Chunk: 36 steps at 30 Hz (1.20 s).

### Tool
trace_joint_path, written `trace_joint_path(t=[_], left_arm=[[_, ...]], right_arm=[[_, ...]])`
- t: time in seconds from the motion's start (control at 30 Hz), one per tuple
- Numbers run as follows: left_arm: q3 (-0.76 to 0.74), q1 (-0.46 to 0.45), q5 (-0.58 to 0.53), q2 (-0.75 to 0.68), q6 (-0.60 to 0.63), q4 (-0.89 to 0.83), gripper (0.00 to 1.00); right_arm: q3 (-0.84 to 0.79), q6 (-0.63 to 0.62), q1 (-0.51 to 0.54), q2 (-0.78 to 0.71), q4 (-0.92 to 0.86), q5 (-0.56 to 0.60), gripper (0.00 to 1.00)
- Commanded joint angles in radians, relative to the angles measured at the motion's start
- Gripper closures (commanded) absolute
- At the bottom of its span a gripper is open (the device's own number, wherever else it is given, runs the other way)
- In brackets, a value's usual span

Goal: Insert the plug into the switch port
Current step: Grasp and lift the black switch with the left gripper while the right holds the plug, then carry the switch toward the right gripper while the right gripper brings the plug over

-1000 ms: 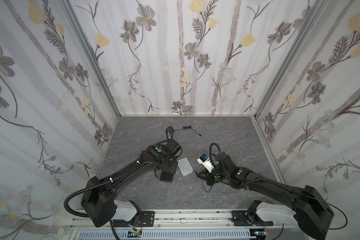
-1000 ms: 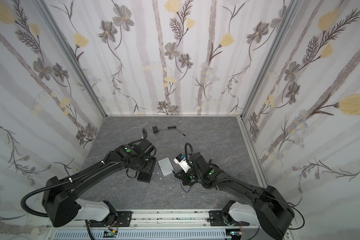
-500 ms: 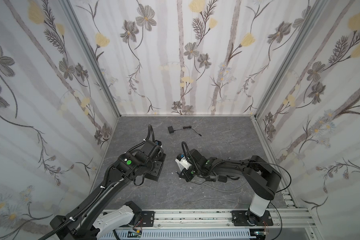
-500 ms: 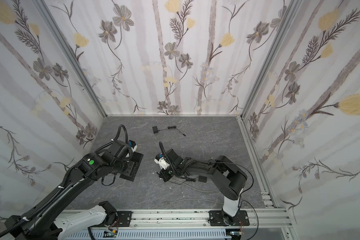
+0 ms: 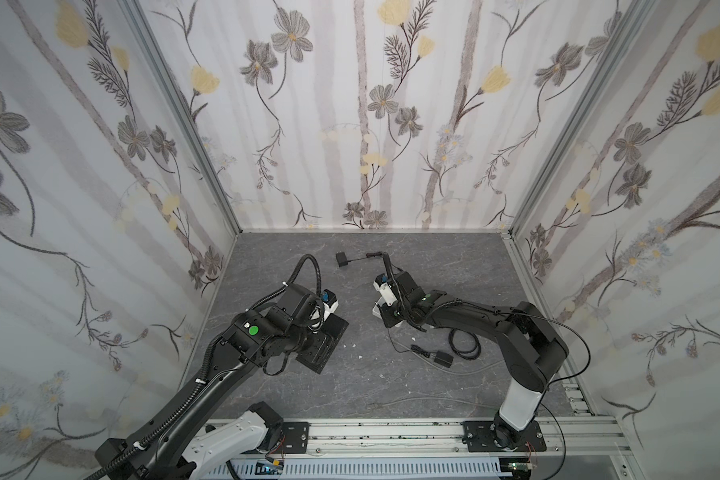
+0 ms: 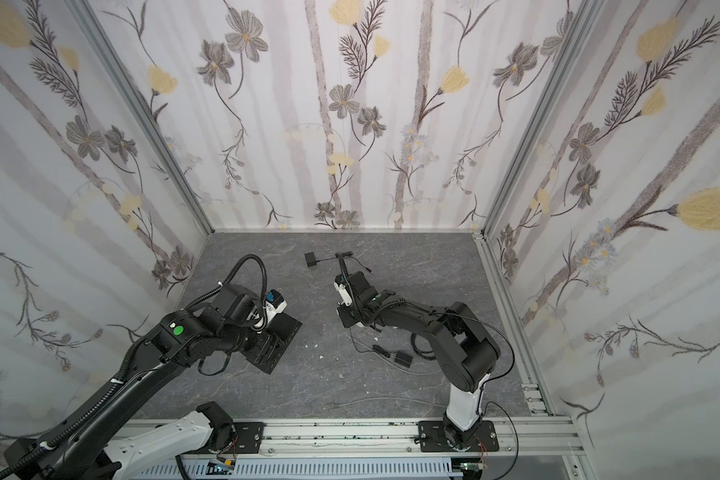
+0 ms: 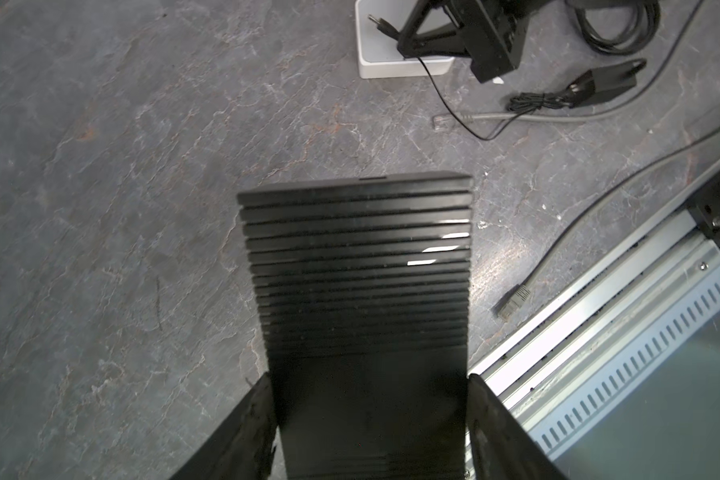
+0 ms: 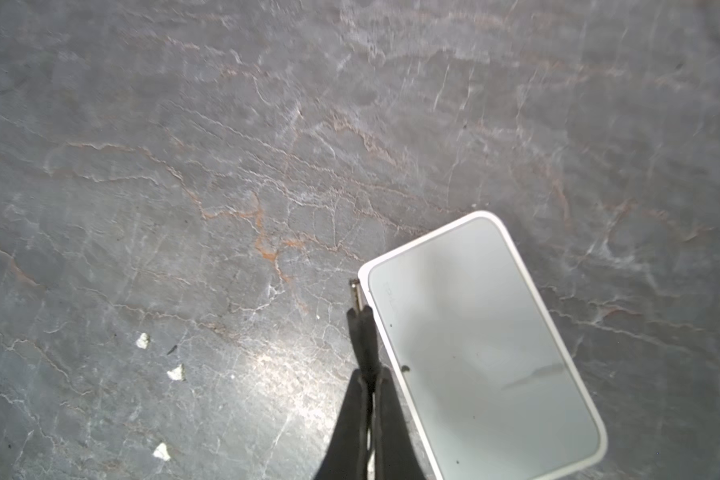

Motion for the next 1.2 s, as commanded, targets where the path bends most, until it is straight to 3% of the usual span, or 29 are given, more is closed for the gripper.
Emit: trace_joint_path(t=[0.0, 0.1, 0.3, 0.37, 0.5, 0.67, 0.97, 1.17], left_arm=[[-0.025, -0.014, 0.097, 0.002, 0.221, 0.084, 0.43], [-0.051, -0.026, 0.131, 0.036, 0.395, 0.1, 0.43], [-0.112, -0.073, 0.043, 0.182, 0.78, 0.076, 0.49], [-0.146, -0.073, 0.02, 0.206, 0.835, 0.144, 0.5], [-0.204, -0.069, -0.003, 0.239, 0.885, 0.308, 0.46], [-0.245, -0.067, 0.046, 0.307, 0.971, 0.371, 0.44], [-0.249, -0.065, 0.043, 0.447, 0.976, 0.408, 0.43], [-0.225, -0.065, 0.007, 0.526, 0.959, 0.407, 0.37]], right_arm=[[-0.023, -0.013, -0.001, -0.048, 0.012, 0.014, 1.0], [-0.071, -0.024, -0.008, -0.106, 0.017, 0.005, 1.0], [-0.215, -0.07, -0.011, -0.283, 0.024, -0.045, 1.0], [-0.262, -0.081, -0.007, -0.341, 0.027, -0.053, 1.0], [-0.313, -0.087, -0.007, -0.471, 0.018, -0.037, 1.0], [-0.313, -0.117, -0.007, -0.547, -0.014, 0.004, 1.0], [-0.324, -0.165, 0.03, -0.49, -0.019, -0.008, 1.0], [-0.298, -0.191, 0.061, -0.421, -0.046, 0.019, 1.0]])
